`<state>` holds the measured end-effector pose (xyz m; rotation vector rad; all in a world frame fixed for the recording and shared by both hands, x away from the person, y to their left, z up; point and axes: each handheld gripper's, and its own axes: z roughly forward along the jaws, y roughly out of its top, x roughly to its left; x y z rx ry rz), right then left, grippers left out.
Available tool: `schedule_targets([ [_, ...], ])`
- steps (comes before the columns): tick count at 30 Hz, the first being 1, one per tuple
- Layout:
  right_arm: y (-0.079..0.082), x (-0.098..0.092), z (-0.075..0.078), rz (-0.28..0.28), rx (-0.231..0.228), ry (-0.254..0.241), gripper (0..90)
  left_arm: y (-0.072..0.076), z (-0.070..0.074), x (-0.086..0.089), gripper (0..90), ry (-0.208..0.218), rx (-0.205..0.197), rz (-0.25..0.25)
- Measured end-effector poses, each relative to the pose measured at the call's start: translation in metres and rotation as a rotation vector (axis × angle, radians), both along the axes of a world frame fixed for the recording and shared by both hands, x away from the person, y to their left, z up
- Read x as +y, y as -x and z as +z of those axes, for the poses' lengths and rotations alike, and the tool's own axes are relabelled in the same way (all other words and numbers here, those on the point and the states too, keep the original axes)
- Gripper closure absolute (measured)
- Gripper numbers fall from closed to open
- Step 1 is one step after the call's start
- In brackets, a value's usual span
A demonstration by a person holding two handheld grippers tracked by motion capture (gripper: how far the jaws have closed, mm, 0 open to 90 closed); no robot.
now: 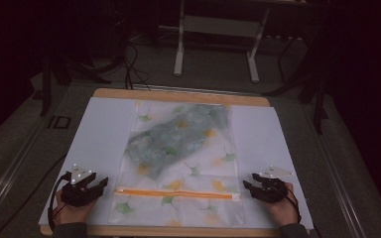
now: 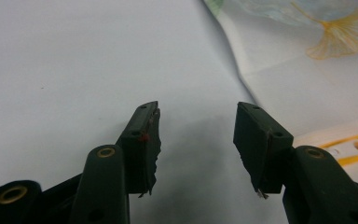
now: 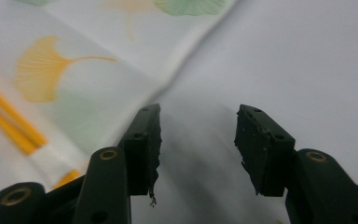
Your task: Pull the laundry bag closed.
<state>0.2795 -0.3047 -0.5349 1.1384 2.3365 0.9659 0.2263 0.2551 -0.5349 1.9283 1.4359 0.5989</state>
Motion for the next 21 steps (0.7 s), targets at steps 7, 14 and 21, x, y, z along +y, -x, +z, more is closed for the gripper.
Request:
schedule_targets([
  [7, 0.002, 0.004, 0.001, 0.020, -0.011, -0.001, 51.8, 0.000, 0.001, 0.000, 49.5, 0.002, 0.011, -0.016],
  [14, 0.005, 0.010, 0.006, 0.050, -0.022, 0.001, 51.8, 0.001, 0.003, 0.001, 50.5, 0.011, 0.009, -0.014],
  [21, 0.007, 0.019, 0.009, 0.083, -0.026, 0.002, 51.1, 0.001, 0.004, 0.002, 52.6, 0.011, 0.014, -0.022],
])
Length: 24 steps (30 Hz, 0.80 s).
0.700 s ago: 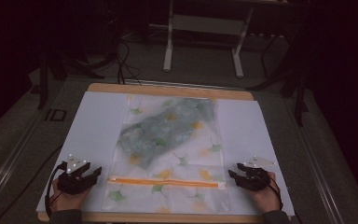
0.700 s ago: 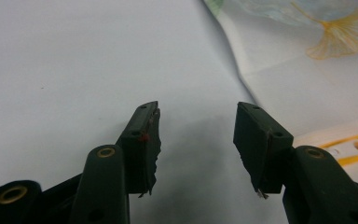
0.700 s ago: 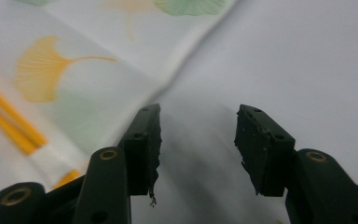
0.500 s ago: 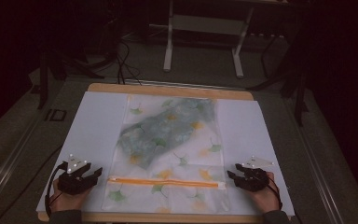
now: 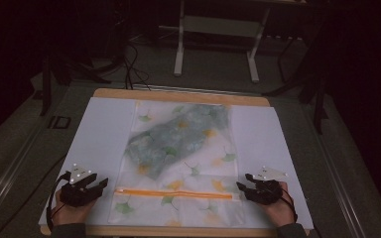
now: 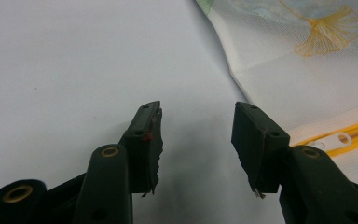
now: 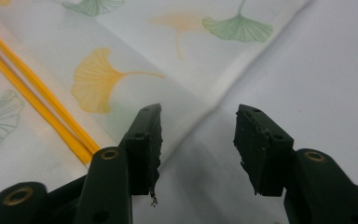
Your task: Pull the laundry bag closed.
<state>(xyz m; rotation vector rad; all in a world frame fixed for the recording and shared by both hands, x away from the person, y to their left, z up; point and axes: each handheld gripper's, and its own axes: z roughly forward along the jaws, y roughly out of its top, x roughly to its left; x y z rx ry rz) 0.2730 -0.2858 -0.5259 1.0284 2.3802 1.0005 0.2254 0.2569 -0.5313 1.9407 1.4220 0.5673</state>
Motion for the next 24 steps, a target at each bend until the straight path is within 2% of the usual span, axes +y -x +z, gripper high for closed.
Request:
schedule_targets([
  [9, 0.000, 0.011, 0.004, 0.037, -0.009, 0.003, 51.1, 0.001, 0.002, 0.003, 53.7, 0.009, -0.005, 0.012],
  [14, 0.001, 0.018, 0.005, 0.063, -0.005, -0.017, 50.9, 0.001, 0.003, 0.004, 54.5, 0.008, -0.010, 0.012],
  [18, 0.003, 0.030, 0.009, 0.107, -0.015, -0.023, 50.9, 0.001, 0.003, 0.004, 54.5, 0.007, -0.008, 0.013],
  [20, 0.004, 0.032, 0.009, 0.111, -0.013, -0.022, 51.0, 0.001, 0.003, 0.004, 54.6, 0.007, -0.008, 0.011],
  [22, 0.006, 0.042, 0.010, 0.143, -0.016, -0.027, 51.2, 0.001, 0.003, 0.005, 55.5, 0.011, -0.008, 0.014],
  [24, 0.007, 0.049, 0.009, 0.166, -0.018, -0.014, 51.4, 0.001, 0.003, 0.005, 55.7, 0.012, -0.007, 0.015],
])
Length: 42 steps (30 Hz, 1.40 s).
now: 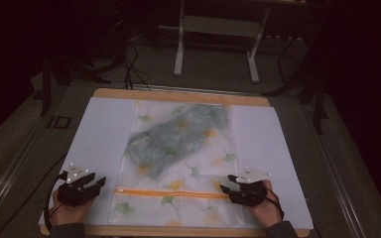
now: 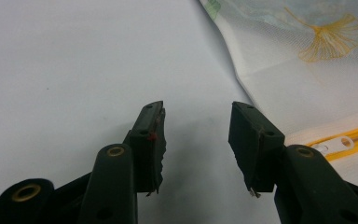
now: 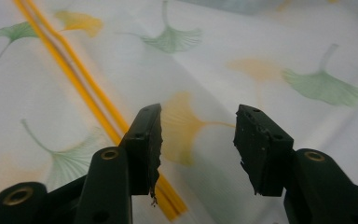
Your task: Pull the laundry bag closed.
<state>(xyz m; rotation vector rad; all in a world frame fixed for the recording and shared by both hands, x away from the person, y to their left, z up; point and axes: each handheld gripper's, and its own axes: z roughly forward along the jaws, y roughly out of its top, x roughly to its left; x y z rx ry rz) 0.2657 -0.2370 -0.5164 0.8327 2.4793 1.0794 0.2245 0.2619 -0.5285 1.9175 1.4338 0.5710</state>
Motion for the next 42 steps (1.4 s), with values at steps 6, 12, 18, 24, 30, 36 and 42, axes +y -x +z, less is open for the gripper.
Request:
schedule_targets([
  [6, 0.003, 0.020, -0.001, 0.068, 0.020, -0.009, 52.2, 0.000, 0.000, 0.000, 57.3, 0.004, 0.007, -0.005],
  [12, 0.002, 0.039, -0.004, 0.118, 0.026, 0.006, 52.0, 0.000, 0.000, 0.001, 58.3, 0.005, 0.014, -0.016],
  [18, -0.003, 0.056, -0.001, 0.161, 0.031, 0.007, 52.0, 0.000, 0.000, 0.001, 58.1, 0.005, 0.013, -0.018],
  [24, -0.008, 0.074, 0.002, 0.202, 0.033, 0.021, 52.1, 0.000, 0.000, 0.001, 58.1, 0.002, 0.013, -0.020],
  [30, -0.012, 0.086, 0.004, 0.224, 0.037, 0.026, 52.1, 0.000, -0.001, 0.001, 58.1, 0.005, 0.018, -0.021],
  [36, -0.013, 0.097, 0.004, 0.250, 0.037, 0.026, 52.4, 0.000, -0.001, 0.001, 58.6, 0.005, 0.020, -0.024],
  [42, -0.013, 0.111, 0.004, 0.283, 0.026, 0.024, 52.6, 0.000, -0.001, 0.001, 58.1, 0.007, 0.022, -0.025],
])
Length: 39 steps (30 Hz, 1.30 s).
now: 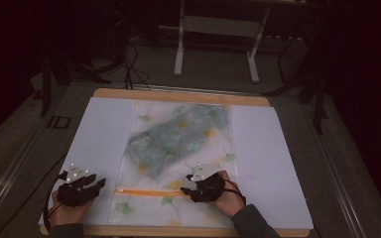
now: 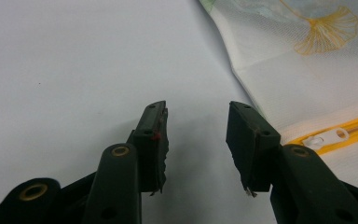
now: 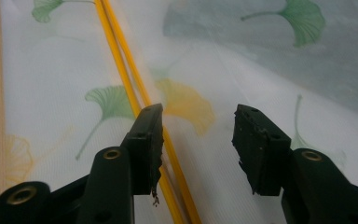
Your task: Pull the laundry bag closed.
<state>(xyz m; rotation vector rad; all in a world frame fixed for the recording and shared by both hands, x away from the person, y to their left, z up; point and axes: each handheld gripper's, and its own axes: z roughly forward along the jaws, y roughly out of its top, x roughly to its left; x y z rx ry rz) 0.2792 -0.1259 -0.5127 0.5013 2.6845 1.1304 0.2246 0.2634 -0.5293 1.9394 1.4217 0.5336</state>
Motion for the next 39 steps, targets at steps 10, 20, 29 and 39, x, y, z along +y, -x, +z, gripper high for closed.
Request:
schedule_targets([
  [10, -0.002, 0.021, 0.000, 0.057, 0.030, -0.020, 54.7, 0.000, 0.000, 0.000, 58.1, -0.003, 0.005, -0.007],
  [20, -0.003, 0.041, 0.000, 0.096, 0.034, -0.008, 57.0, 0.000, 0.000, 0.000, 57.7, -0.001, 0.007, -0.006],
  [29, -0.004, 0.057, 0.000, 0.130, 0.028, 0.006, 57.0, 0.000, 0.000, 0.001, 55.6, 0.004, 0.012, 0.000],
  [39, -0.004, 0.071, -0.004, 0.154, 0.039, 0.010, 56.5, 0.001, 0.001, 0.003, 55.4, 0.009, 0.004, 0.006],
])
